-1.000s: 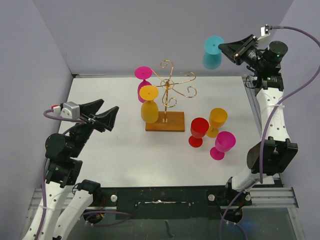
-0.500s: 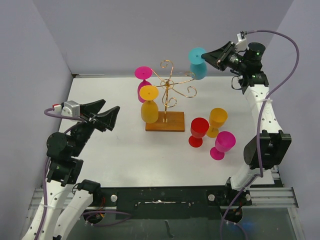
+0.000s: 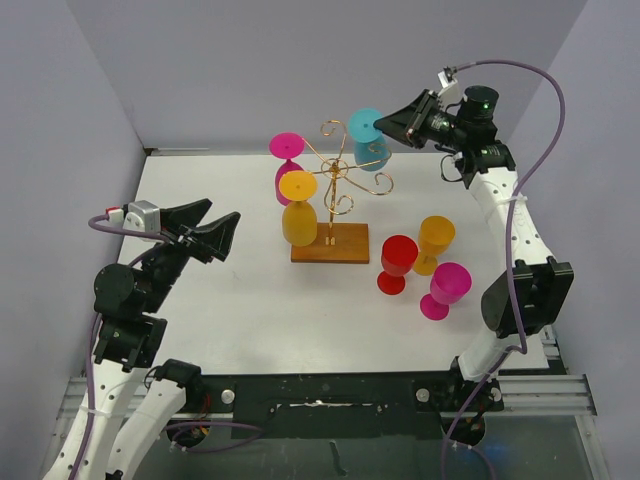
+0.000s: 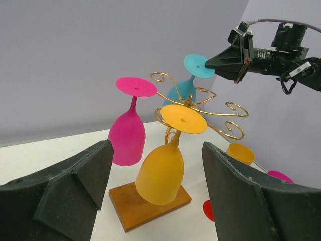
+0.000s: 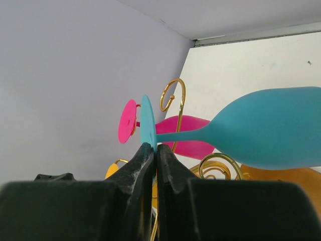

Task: Place the wine glass upside down on the wine glass rack

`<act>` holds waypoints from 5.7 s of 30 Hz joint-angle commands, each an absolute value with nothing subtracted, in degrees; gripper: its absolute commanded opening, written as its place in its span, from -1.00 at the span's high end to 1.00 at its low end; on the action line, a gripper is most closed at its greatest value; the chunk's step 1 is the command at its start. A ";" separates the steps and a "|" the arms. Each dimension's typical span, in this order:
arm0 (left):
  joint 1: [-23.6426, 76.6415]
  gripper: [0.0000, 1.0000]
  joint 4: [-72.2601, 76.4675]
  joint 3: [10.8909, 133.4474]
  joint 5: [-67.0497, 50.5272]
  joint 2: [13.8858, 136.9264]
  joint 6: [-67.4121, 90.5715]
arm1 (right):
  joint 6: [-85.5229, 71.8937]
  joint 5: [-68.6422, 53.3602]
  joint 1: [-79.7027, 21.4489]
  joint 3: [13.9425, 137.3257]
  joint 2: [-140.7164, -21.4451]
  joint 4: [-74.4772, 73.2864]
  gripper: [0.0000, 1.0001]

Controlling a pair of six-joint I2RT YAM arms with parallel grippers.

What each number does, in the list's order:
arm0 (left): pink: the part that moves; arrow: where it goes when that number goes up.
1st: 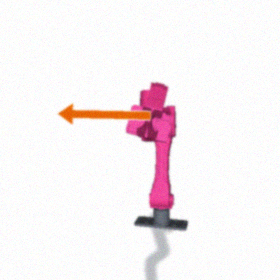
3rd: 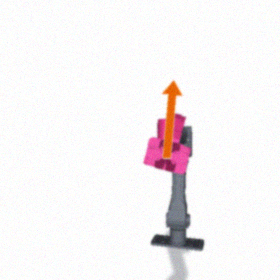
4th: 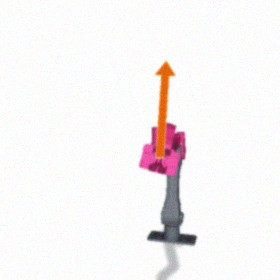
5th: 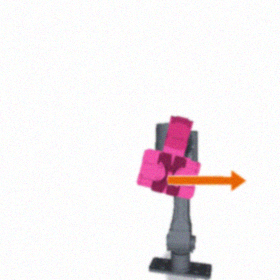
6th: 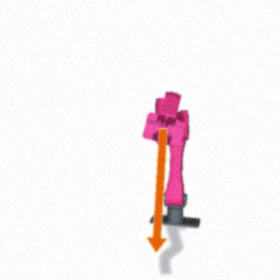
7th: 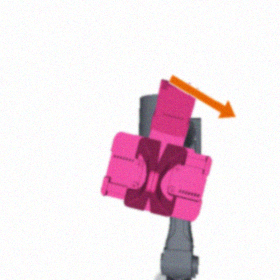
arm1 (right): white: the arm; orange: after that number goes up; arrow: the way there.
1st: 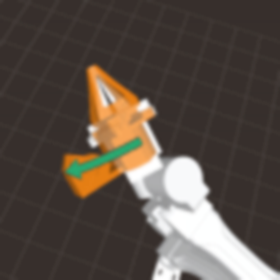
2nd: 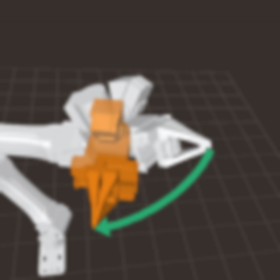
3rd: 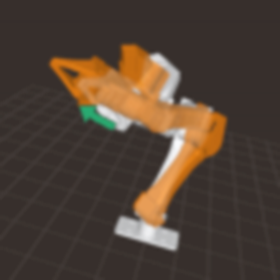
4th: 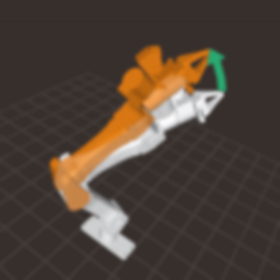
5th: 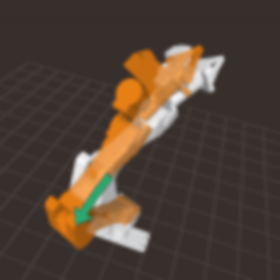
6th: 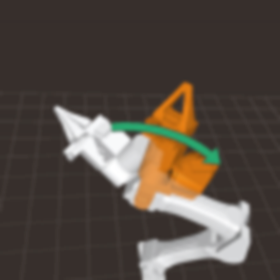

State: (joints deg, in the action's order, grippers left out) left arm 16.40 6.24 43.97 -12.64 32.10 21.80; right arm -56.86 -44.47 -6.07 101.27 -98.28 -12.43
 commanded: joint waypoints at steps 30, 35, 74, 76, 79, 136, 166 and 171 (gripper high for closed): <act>16.27 -0.41 9.78 44.17 -12.05 32.65 21.45 | -59.58 -37.98 -10.45 98.30 -88.51 -16.49 1.00; 16.35 -0.41 9.76 43.77 -11.64 32.28 21.45 | -59.39 -35.91 -10.46 97.90 -87.98 -17.37 1.00; 16.30 -0.41 9.49 42.79 -8.59 30.32 21.88 | -59.57 -19.25 -8.37 91.48 -82.21 -20.24 1.00; 16.31 -0.41 9.43 42.87 -8.53 30.32 21.88 | -59.51 -19.39 -7.85 91.66 -82.64 -20.23 1.00; 16.26 -0.41 9.32 42.90 -8.46 30.33 21.88 | -58.93 -19.70 -7.62 91.83 -83.22 -19.70 1.00; 16.27 -0.40 5.30 43.18 -3.61 29.00 19.85 | -37.97 -15.38 -6.68 103.00 -85.84 -24.72 -0.34; 16.33 -0.51 4.40 40.41 -4.44 28.38 20.21 | -25.59 5.27 -10.88 73.16 -75.01 -43.50 0.01; 16.28 -0.51 4.26 40.74 -4.39 28.38 20.39 | -24.26 7.60 -11.67 75.13 -79.75 -43.59 0.23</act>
